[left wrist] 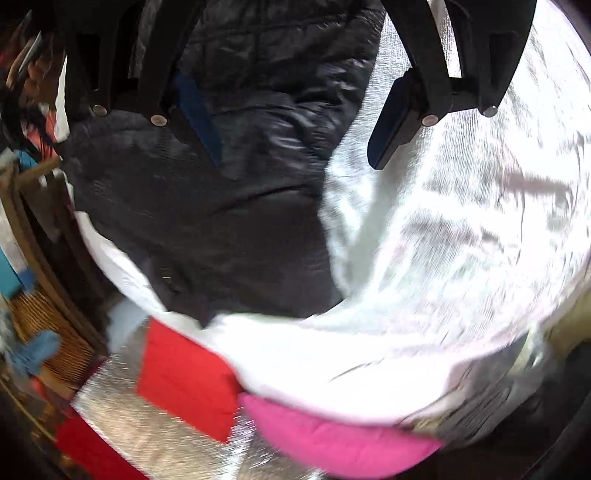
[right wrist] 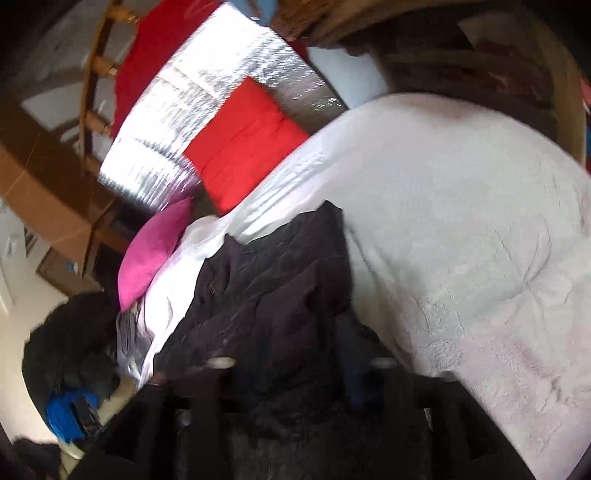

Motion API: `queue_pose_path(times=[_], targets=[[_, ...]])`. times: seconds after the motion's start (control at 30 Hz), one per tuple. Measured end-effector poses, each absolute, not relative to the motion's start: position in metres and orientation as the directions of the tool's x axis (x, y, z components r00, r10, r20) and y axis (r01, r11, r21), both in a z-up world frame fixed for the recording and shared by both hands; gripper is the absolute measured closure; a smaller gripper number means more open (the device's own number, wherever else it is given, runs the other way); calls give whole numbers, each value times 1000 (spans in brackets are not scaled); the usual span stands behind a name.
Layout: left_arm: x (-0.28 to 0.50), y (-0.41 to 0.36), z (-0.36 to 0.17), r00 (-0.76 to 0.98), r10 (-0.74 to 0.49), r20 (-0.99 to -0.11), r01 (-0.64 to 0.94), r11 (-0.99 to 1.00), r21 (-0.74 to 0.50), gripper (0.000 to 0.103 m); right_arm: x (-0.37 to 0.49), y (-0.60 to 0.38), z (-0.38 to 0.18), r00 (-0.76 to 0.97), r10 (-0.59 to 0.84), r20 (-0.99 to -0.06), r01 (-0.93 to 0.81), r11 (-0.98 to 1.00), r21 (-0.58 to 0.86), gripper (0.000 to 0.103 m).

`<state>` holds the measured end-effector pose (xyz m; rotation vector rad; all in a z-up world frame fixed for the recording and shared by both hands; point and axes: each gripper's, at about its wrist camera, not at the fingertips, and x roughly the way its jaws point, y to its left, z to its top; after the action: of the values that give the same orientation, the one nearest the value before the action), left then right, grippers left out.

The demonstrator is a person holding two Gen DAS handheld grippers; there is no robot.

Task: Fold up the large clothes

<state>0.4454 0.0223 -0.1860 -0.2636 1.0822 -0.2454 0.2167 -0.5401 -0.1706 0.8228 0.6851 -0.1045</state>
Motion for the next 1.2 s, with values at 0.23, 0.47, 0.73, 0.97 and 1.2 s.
queue_pose_path(times=[0.23,0.47,0.73,0.97,1.2], targets=[[455,9,-205,427,-262,-866,60,963,-262,22,248,-535,-197,757,167,-632,365,694,620,25],[459,-13,-231,328,-233,-916,116,972,-206,22,276,-510,-211,664,67,-745,387,822,418,59],[460,-28,-223,404,-234,-885,197,966,-166,22,287,-507,-217,643,26,-765,368,866,339,60],[443,-26,-176,579,-244,-778,214,966,-144,22,251,-517,-183,717,107,-689,323,825,464,45],[460,-49,-178,617,-193,-763,223,973,-66,21,241,-528,-168,779,43,-626,313,838,447,40]])
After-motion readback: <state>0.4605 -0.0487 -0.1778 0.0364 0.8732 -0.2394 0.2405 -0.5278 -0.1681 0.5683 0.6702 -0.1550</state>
